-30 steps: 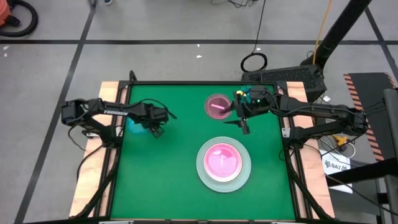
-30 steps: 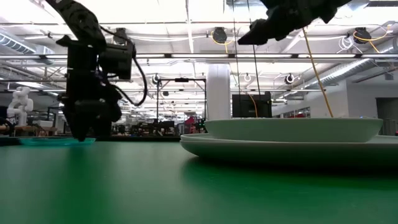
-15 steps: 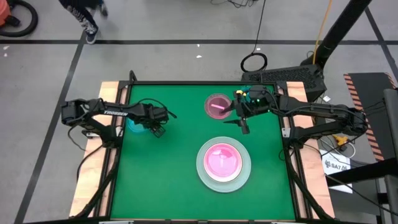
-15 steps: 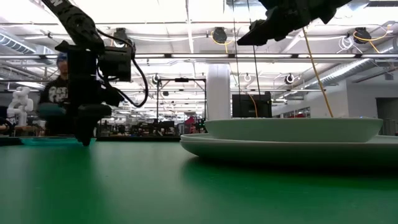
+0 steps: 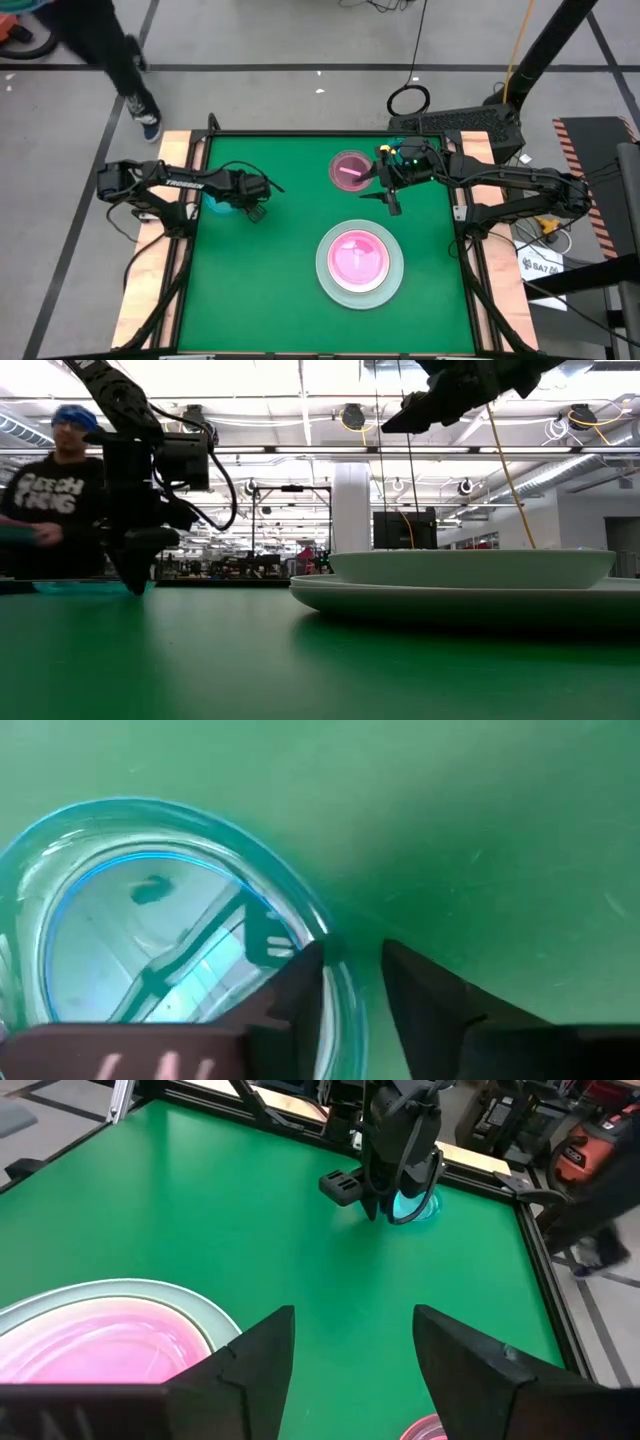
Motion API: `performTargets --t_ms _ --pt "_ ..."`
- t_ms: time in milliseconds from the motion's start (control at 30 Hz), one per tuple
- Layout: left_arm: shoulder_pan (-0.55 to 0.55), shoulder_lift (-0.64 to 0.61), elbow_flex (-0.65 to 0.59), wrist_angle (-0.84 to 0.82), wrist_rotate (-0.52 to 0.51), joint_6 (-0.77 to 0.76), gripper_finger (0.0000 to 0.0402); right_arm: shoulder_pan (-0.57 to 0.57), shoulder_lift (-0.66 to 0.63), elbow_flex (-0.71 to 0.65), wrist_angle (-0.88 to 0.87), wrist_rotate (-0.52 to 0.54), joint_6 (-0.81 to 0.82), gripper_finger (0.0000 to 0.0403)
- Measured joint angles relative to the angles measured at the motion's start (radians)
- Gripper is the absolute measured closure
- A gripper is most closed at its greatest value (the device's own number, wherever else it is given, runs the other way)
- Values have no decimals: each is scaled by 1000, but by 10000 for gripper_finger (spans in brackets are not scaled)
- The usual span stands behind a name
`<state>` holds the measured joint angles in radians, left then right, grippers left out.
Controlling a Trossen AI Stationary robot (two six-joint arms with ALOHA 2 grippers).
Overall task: Stack plastic plates
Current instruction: Stack the left blue plate on top of the pink plate
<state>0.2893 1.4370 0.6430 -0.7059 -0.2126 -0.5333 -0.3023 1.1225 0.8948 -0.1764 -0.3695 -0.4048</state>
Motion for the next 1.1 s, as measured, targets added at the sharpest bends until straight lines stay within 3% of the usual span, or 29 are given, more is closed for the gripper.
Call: performTargets --t_ms 367,1100 --pt "-28 2 -1 12 -1 -25 359 0 0 1 0 0 0 206" --pt "-221 -4 80 39 57 -72 362 0 0 1 0 0 7 206"
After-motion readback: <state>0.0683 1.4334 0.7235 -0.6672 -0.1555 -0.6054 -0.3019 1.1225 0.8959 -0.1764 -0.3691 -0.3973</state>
